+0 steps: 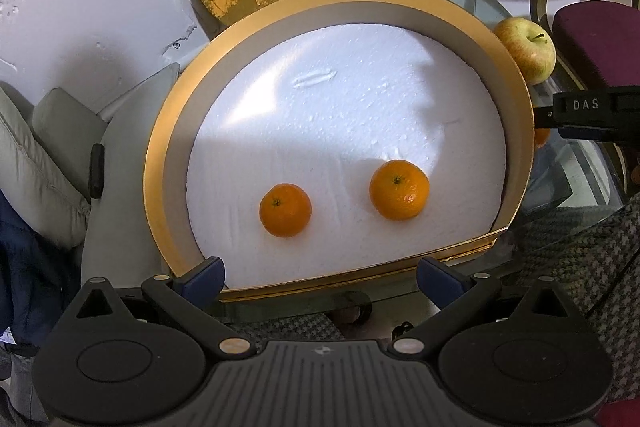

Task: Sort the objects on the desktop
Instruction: 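Grasp the third mandarin with the right gripper and lift it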

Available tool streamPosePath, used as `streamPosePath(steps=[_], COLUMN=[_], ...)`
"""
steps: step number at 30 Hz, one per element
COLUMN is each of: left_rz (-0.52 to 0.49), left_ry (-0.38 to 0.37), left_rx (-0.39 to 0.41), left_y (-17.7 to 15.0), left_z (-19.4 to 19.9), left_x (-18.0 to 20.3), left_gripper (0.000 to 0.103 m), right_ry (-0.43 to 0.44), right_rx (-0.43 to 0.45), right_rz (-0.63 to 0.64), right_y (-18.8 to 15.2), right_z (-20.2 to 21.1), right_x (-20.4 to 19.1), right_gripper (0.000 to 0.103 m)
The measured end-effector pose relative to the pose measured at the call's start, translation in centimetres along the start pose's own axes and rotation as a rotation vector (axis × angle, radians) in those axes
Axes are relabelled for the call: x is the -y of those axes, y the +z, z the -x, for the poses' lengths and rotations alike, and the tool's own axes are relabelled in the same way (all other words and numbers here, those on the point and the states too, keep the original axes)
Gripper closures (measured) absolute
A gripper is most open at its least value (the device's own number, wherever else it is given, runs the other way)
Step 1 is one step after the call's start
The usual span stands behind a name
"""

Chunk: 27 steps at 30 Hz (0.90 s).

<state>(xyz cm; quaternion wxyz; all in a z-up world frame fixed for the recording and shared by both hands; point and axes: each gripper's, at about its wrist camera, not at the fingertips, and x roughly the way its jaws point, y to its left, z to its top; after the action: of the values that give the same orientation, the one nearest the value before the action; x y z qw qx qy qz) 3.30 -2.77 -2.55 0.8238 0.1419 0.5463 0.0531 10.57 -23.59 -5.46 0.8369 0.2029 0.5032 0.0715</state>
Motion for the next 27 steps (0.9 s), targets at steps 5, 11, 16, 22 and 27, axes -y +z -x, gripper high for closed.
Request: streamPosePath(steps=[5, 11, 16, 22, 27], left_rz=[-0.002, 0.005, 0.014, 0.024, 0.043], left_ry=[-0.002, 0.001, -0.001, -0.003, -0.001], left_rx=[-0.004, -0.006, -0.007, -0.004, 0.001], left_y=[0.0, -0.1, -0.3, -0.6, -0.9], left_z=[-0.1, -0.1, -0.1, 0.1, 0.4], left_x=[0.1, -0.1, -0.2, -0.5, -1.1], left_gripper=[0.001, 0.001, 0.001, 0.001, 0.001], right_ry=[0.029, 0.029, 0.041, 0.034, 0.03], right_rx=[-0.007, -0.022, -0.023, -0.021, -0.007], right_rz=[-0.015, -0.02, -0.02, -0.007, -0.002], right_y=[0.3, 0.0, 0.1, -0.1, -0.6], right_z=[-0.4, -1.0, -1.1, -0.9, -0.1], right_x=[0.1, -0.1, 0.0, 0.0, -0.3], right_gripper=[0.049, 0.049, 0.054, 0.061, 0.061])
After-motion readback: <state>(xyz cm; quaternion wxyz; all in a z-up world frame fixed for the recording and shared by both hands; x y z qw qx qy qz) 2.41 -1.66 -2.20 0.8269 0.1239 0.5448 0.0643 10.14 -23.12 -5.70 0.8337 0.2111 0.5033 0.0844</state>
